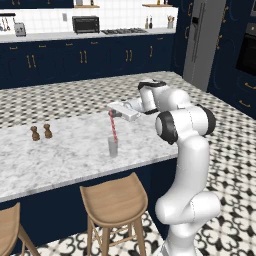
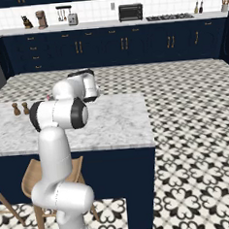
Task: Take a straw from the drawer in front and place it inside the glass cup on the dining counter.
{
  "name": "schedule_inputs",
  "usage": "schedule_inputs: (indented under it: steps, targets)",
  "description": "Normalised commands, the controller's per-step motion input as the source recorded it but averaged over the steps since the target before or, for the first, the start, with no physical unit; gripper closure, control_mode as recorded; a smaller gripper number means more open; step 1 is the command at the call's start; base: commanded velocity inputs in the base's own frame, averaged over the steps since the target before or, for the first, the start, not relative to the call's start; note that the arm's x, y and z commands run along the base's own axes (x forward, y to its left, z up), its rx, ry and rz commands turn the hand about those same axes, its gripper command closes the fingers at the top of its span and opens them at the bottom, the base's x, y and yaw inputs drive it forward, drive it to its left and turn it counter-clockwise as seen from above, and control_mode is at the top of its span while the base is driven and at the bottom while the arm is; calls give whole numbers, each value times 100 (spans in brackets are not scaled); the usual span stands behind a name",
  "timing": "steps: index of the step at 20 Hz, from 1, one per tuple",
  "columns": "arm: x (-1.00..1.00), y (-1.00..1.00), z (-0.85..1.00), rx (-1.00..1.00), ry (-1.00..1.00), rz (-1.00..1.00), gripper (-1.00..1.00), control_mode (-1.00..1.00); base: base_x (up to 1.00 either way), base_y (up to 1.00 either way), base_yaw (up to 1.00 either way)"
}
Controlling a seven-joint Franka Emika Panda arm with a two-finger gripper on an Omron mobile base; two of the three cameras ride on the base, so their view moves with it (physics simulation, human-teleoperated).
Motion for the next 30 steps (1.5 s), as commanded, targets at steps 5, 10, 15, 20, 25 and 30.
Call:
schedule_inputs:
  steps: [5,10,15,20,25,30]
  targets:
    - [1,2,0,0,0,0,100,-100,0,0,0]
    - [6,0,0,0,0,0,100,-100,0,0,0]
    - [22,0,0,0,0,0,100,-100,0,0,0]
    - [1,0,0,0,0,0,100,-100,0,0,0]
    - [-3,0,1,0,0,0,100,-100,0,0,0]
    - [-16,0,9,0,0,0,100,-100,0,0,0]
